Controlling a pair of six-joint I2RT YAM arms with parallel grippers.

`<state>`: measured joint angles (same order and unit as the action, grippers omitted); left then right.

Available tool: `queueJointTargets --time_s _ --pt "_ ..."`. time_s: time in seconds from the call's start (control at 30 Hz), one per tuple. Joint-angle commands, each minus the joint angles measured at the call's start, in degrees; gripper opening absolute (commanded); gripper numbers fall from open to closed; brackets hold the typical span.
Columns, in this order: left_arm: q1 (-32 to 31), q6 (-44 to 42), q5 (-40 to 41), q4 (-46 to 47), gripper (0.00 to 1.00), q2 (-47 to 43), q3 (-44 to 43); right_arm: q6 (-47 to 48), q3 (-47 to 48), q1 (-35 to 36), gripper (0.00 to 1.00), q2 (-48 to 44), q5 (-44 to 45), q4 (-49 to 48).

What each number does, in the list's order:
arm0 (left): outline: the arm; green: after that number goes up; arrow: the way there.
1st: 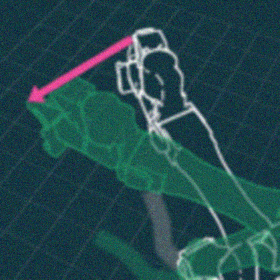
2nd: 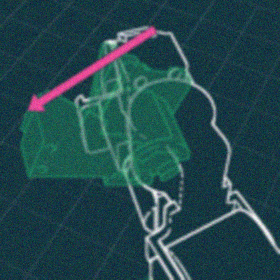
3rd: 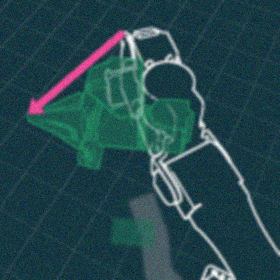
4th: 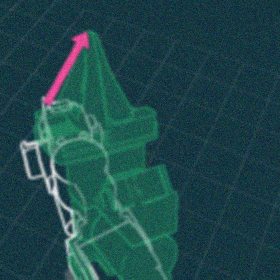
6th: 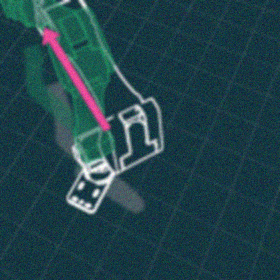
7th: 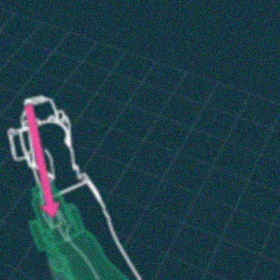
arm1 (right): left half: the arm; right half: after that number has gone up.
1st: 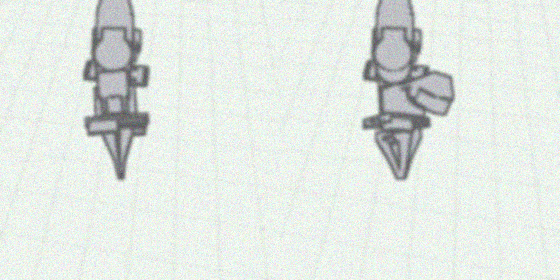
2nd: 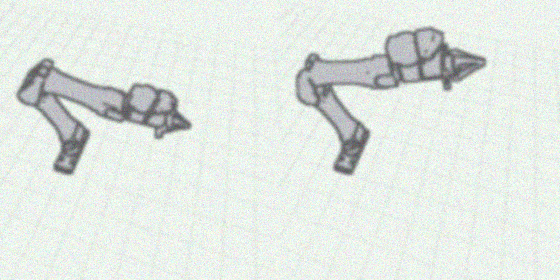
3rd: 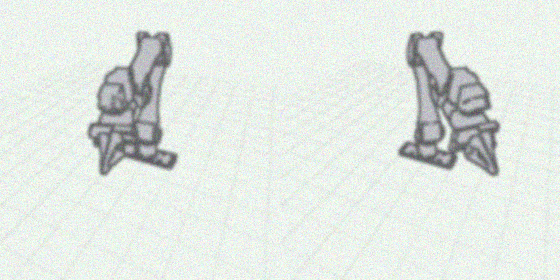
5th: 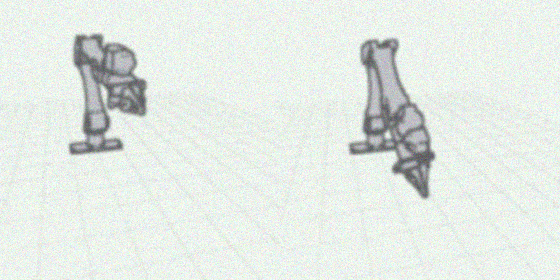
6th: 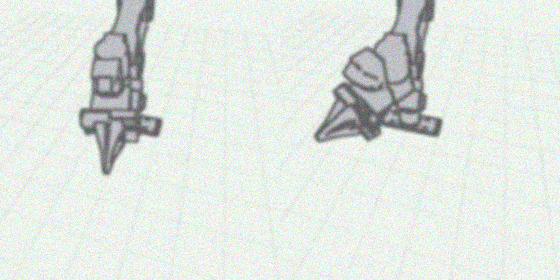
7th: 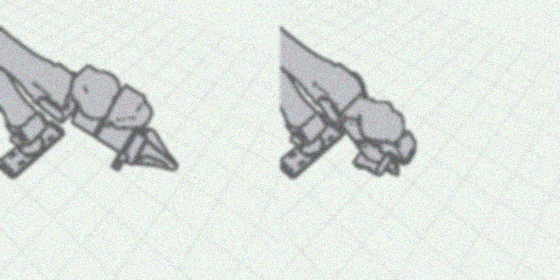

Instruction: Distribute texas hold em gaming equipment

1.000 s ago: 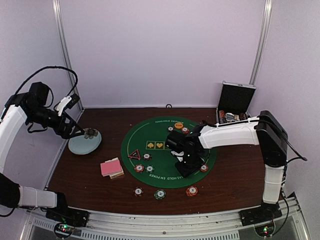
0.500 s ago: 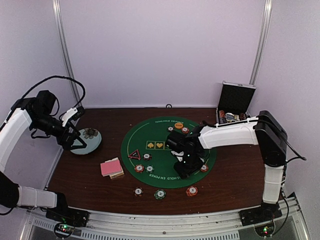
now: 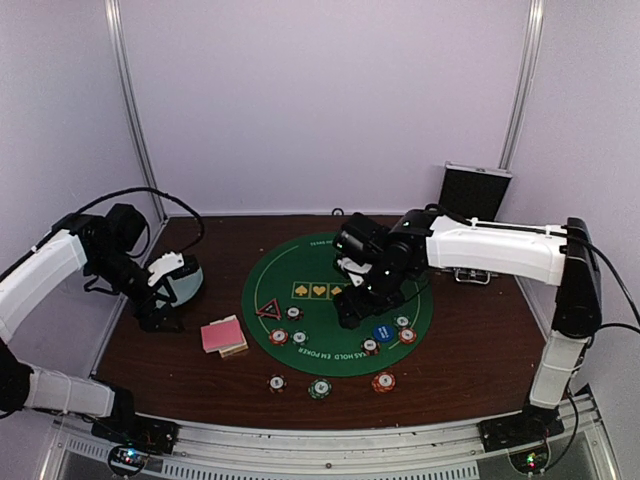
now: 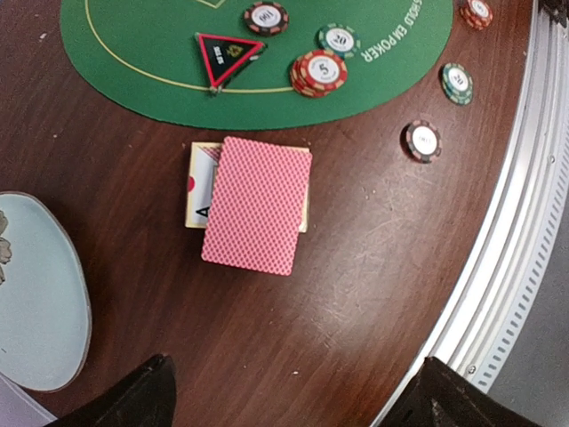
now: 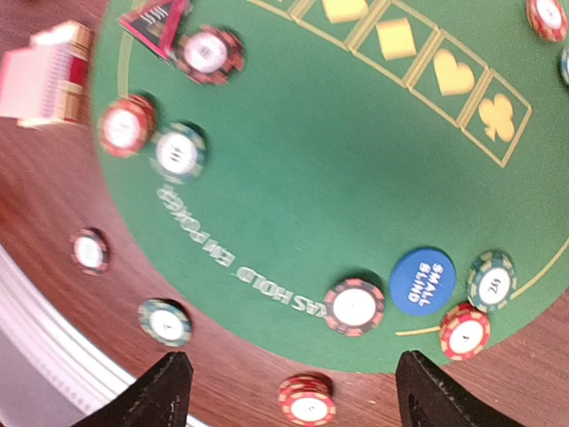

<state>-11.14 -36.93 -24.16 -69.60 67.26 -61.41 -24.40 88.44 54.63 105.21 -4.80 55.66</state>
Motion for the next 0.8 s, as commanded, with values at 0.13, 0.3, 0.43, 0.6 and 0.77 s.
queueJointTargets --time_s 0.13,0.3,0.43,0.6,0.77 --pt "-6.05 -0.82 4.58 8.52 0.98 0.94 5.81 -10.27 1.09 0.24 0.85 -0.83 -10.31 -14.29" --pt "-9.87 -0.44 7.29 12.17 0.98 5.15 6.61 -12.77 3.44 0.23 0.87 1.70 -12.81 -17.56" --pt "-11.05 -1.14 10.45 16.28 0.98 8.58 7.26 -14.35 1.08 0.22 0.97 -0.15 -12.02 -21.00" --pt "-11.64 -1.64 10.28 16.92 0.98 11.70 6.09 -15.09 -0.79 0.21 1.00 -1.87 -11.26 -21.40" --pt "-13.04 -2.52 11.20 17.84 0.97 13.28 6.36 -15.88 -1.81 0.12 1.00 -2.41 -11.10 -21.26"
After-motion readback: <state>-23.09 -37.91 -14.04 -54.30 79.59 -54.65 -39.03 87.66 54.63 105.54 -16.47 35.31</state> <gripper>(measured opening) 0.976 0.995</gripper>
